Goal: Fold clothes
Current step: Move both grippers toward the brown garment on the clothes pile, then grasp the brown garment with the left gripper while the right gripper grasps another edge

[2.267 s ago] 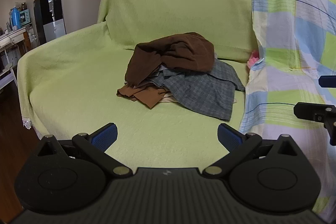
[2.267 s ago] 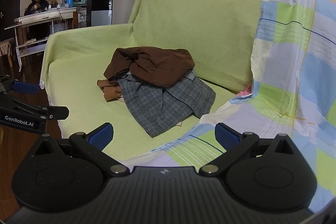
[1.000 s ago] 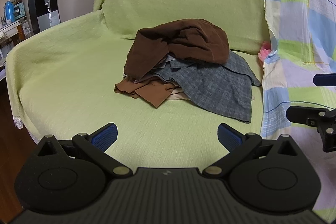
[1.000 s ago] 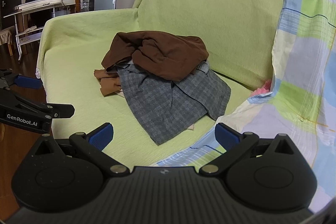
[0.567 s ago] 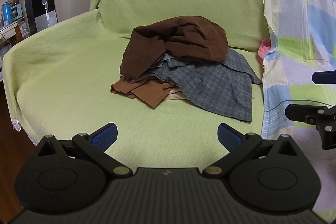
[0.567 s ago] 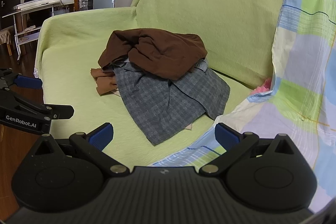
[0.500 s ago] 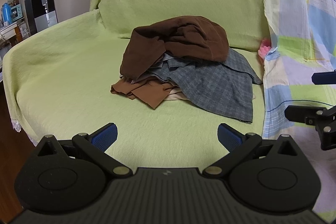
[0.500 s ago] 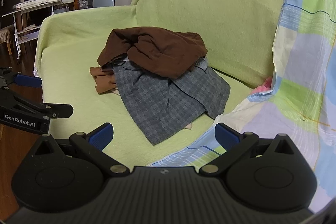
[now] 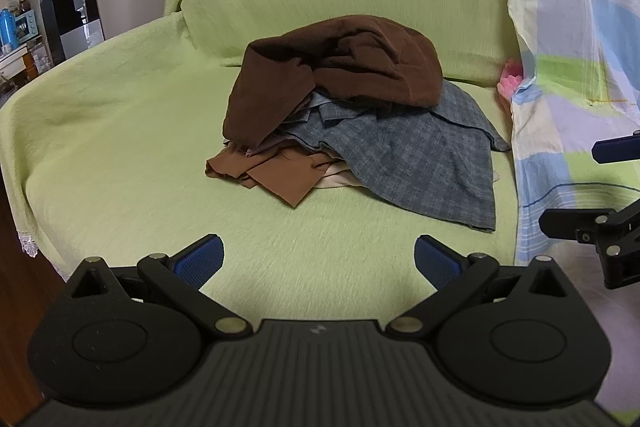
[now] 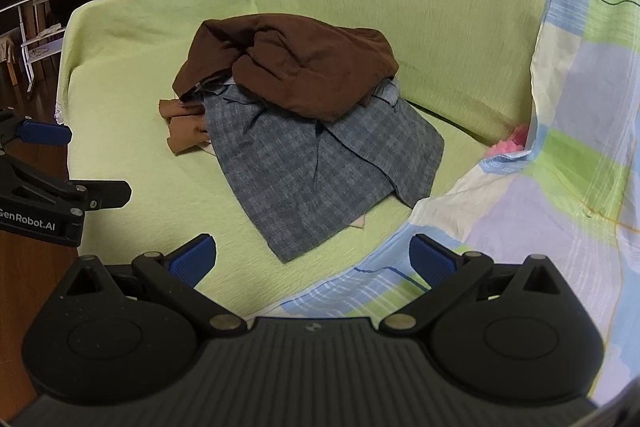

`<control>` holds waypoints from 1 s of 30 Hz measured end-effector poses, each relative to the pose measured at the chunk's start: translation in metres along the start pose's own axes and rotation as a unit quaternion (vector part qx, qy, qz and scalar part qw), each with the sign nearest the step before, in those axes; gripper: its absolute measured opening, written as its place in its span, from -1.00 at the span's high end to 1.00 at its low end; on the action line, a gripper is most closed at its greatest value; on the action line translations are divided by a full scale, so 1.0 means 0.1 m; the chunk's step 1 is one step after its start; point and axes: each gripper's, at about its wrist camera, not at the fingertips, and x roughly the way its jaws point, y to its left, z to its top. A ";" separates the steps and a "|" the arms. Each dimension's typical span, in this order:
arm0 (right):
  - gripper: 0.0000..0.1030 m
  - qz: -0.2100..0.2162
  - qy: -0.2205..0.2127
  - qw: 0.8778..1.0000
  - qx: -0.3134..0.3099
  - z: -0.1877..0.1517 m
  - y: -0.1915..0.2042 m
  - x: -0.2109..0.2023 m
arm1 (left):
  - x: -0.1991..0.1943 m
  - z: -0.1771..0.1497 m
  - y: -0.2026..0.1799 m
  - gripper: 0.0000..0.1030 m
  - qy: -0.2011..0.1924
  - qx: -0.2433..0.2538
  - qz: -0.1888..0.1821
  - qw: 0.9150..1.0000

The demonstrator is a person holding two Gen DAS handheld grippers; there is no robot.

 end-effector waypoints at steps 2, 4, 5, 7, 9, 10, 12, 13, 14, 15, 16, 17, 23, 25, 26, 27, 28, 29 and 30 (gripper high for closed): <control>-0.98 0.000 0.003 1.000 0.001 0.00 -0.01 0.03 | 0.02 0.00 0.00 -0.99 -0.001 0.002 -0.001 1.000; -0.98 0.000 0.004 1.000 0.001 0.00 -0.01 0.06 | 0.04 0.01 0.00 -0.99 -0.003 0.004 -0.002 1.000; -0.98 0.000 0.005 1.000 0.001 0.00 -0.01 0.07 | 0.05 0.02 0.00 -0.99 -0.005 0.007 -0.001 1.000; -0.98 0.001 0.004 1.000 -0.010 0.03 -0.02 0.10 | 0.09 0.08 0.04 -0.99 -0.014 0.020 0.003 1.000; -0.98 -0.001 -0.012 0.999 -0.033 0.11 -0.03 0.13 | 0.15 0.18 0.10 -0.99 -0.032 0.038 0.015 0.999; -0.98 0.000 -0.029 0.998 -0.048 0.17 -0.05 0.13 | 0.18 0.23 0.13 -0.99 -0.042 0.046 0.022 0.998; -0.97 0.000 -0.060 0.995 -0.082 0.32 -0.09 0.17 | 0.29 0.38 0.22 -0.99 -0.067 0.063 0.037 0.995; -0.97 -0.003 -0.073 0.992 -0.100 0.37 -0.09 0.20 | 0.37 0.47 0.27 -0.98 -0.083 0.067 0.041 0.993; -0.96 -0.006 -0.087 0.989 -0.119 0.43 -0.09 0.23 | 0.44 0.55 0.32 -0.98 -0.097 0.069 0.041 0.992; -0.94 -0.009 -0.102 0.984 -0.144 0.50 -0.09 0.29 | 0.51 0.61 0.37 -0.98 -0.109 0.071 0.038 0.991; -0.88 -0.012 -0.119 0.977 -0.178 0.58 -0.08 0.39 | 0.58 0.66 0.40 -0.98 -0.118 0.072 0.032 0.990; -0.84 -0.010 -0.124 0.973 -0.194 0.61 -0.07 0.45 | 0.65 0.72 0.43 -0.97 -0.127 0.073 0.025 0.989; -0.62 0.025 -0.143 0.958 -0.249 0.86 -0.05 1.00 | 1.20 0.92 0.56 -0.30 -0.150 0.107 -0.028 0.982; -0.55 0.035 -0.149 0.954 -0.256 0.95 -0.04 1.21 | 1.29 0.92 0.56 -0.01 -0.149 0.120 -0.043 0.981; -0.53 0.037 -0.152 0.953 -0.258 0.98 -0.02 1.28 | 1.33 0.91 0.55 0.41 -0.148 0.127 -0.050 0.980; -0.44 0.040 -0.152 0.954 -0.257 0.99 -0.01 1.31 | 1.33 0.91 0.54 0.77 -0.148 0.133 -0.048 0.979; 0.00 0.049 -0.147 0.955 -0.253 1.01 0.01 1.37 | 1.32 0.90 0.53 0.77 -0.151 0.136 -0.043 0.978; 0.49 0.056 -0.144 0.956 -0.249 1.02 0.02 1.41 | 1.28 0.90 0.53 0.78 -0.156 0.135 -0.040 0.978; 0.61 0.054 -0.142 0.958 -0.245 1.02 0.04 1.39 | 1.21 0.90 0.53 0.78 -0.165 0.132 -0.038 0.977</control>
